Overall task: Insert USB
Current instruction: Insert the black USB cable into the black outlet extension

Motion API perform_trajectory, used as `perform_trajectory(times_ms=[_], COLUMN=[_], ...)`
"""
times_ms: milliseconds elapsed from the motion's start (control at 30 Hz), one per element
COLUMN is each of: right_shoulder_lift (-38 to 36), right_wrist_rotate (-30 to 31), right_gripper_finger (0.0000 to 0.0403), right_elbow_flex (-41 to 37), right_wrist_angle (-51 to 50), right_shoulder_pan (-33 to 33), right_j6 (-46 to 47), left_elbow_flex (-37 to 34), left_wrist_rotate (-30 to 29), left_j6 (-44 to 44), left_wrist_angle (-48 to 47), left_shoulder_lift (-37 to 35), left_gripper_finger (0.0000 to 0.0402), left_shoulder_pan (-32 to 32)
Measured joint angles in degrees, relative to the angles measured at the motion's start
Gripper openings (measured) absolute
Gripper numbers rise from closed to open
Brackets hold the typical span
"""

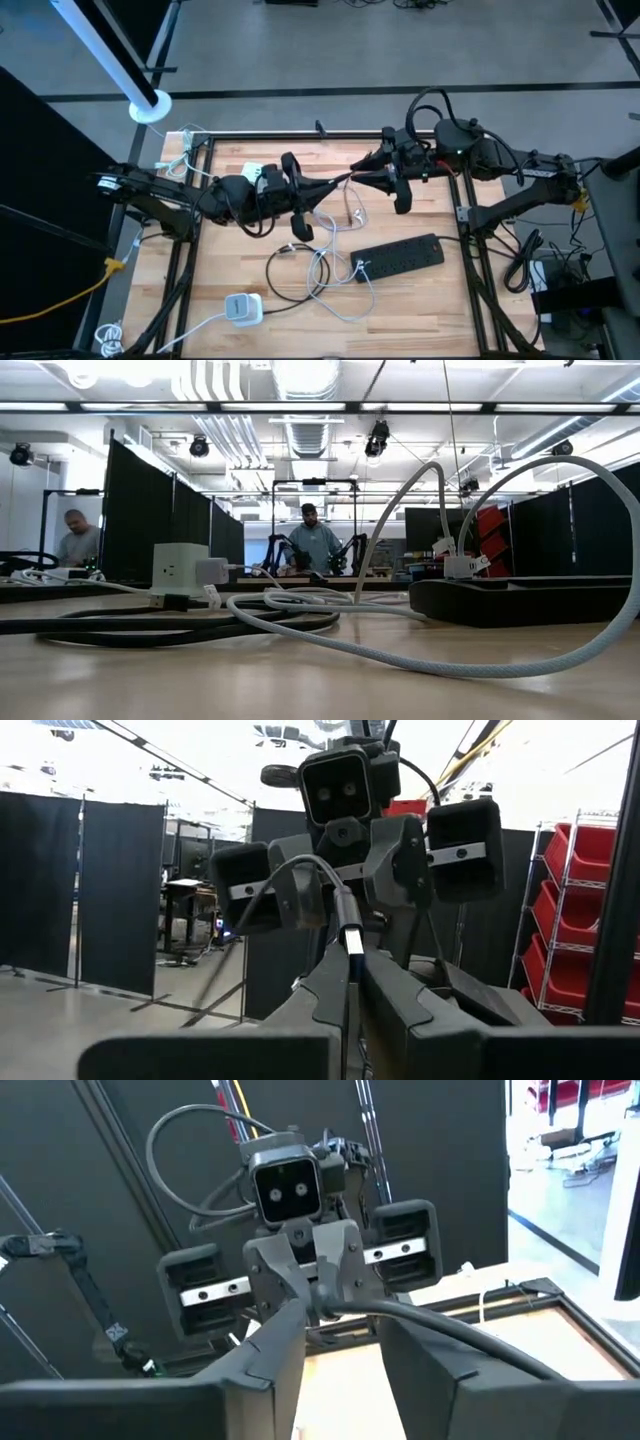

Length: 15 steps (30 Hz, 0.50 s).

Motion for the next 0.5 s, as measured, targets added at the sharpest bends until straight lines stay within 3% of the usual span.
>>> perform_trajectory(times_ms=[200,500], right_shoulder_lift=[0.6,1.5], right_wrist_rotate=[0.0,0.0], right_gripper_finger=[0.0076,0.0007], right_elbow_flex=[0.0,0.0], right_wrist_angle=[0.7,0.7], right_shoulder_pan=[0.0,0.0], right_j6=[-0.6,-2.0], left_elbow_flex=[0.0,0.0], left_wrist_rotate=[0.0,-0.2], left_j6=[-0.2,-1.1], left_wrist_angle=[-0.5,-1.8], left_shoulder_lift=[0.0,0.0], left_gripper_finger=[0.0003,0.0003], left_shoulder_pan=[0.3,1.1])
